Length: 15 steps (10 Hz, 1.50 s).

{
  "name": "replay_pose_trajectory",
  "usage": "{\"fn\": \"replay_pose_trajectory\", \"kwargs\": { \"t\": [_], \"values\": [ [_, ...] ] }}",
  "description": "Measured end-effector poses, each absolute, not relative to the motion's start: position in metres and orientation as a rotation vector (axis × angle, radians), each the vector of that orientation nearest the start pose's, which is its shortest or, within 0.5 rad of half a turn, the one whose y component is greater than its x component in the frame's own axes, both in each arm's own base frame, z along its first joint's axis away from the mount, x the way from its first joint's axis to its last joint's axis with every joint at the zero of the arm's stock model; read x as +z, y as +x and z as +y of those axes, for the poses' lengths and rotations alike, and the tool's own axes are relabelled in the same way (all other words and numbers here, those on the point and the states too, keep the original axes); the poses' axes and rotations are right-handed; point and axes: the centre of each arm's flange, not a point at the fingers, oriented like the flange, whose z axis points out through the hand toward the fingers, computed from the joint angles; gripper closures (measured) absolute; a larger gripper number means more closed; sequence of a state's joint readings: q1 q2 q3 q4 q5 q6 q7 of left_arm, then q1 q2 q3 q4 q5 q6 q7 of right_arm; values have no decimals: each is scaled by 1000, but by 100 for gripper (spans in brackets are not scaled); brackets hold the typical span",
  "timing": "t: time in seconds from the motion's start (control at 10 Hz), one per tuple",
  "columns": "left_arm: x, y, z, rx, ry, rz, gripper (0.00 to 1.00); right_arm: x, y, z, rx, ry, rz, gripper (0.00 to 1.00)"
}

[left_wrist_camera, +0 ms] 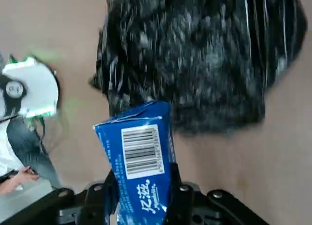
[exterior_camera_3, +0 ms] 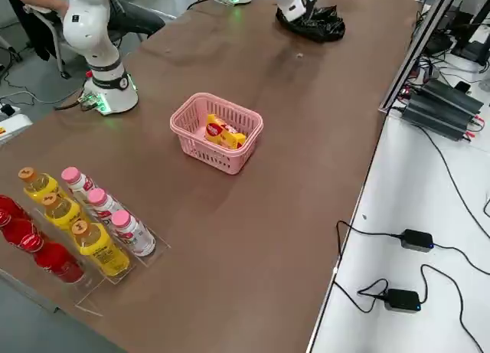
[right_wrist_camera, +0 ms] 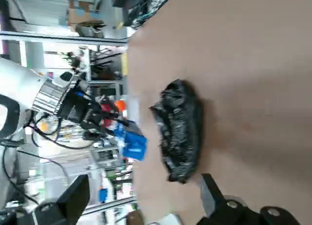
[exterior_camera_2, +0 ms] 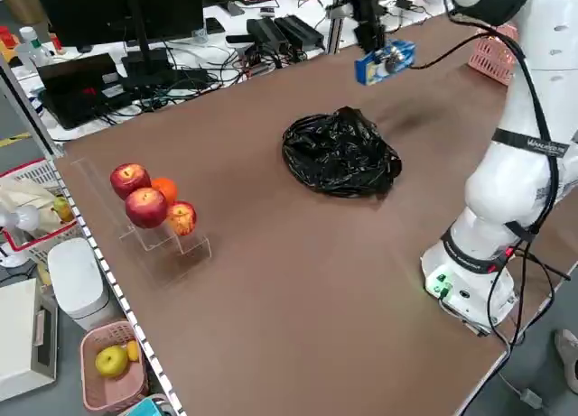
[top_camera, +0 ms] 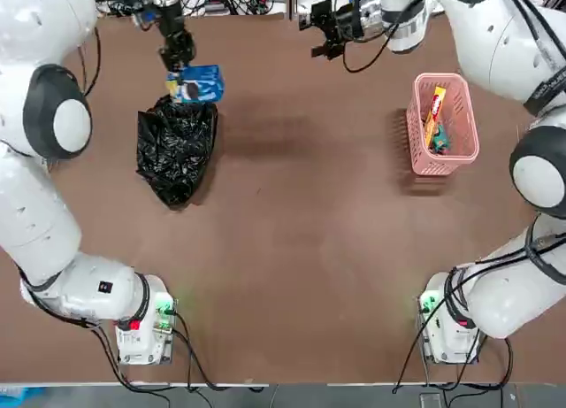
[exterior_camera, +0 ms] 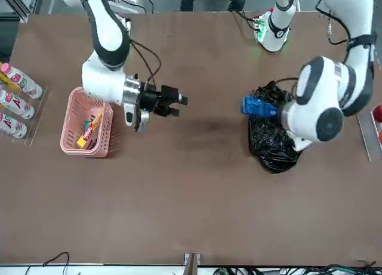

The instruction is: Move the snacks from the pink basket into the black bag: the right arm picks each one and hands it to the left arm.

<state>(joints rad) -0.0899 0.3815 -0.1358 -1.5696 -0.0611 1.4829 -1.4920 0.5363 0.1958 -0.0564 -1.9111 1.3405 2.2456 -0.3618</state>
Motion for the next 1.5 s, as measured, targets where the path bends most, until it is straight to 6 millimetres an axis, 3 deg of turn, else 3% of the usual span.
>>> {"fn": "replay_pose_trajectory", "kwargs": {
  "t": [0.2, 0.4, 0.6, 0.9, 1.0, 1.2, 1.3, 1.4, 1.5],
  "values": [
    [343, 596, -69, 470, -2194, -1726, 61, 423, 562, 260, -72, -2220, -103, 0],
    [289, 584, -38, 404, -2188, -1763, 62, 418, 560, 210, -60, -2342, -156, 0],
    [258, 574, -42, 383, -2213, -1769, 62, 415, 547, 158, -41, -2480, -201, 0],
    [234, 576, -67, 377, -2243, -1740, 60, 429, 531, 89, 43, -2668, -140, 0],
    [235, 578, -68, 360, -2250, -1730, 53, 433, 526, 75, 58, -2731, -154, 0],
    [253, 590, -67, 301, -2274, -1732, 23, 436, 519, 62, 101, -2800, -209, 0],
    [273, 596, -65, 270, -2287, -1745, 7, 437, 519, 61, 96, -2814, -220, 0],
    [302, 598, -63, 236, -2299, -1759, 0, 437, 520, 57, 85, -2825, -206, 0],
    [334, 598, -62, 191, -2328, -1763, 0, 438, 521, 48, 84, -2832, -126, 0]
  ]
}}
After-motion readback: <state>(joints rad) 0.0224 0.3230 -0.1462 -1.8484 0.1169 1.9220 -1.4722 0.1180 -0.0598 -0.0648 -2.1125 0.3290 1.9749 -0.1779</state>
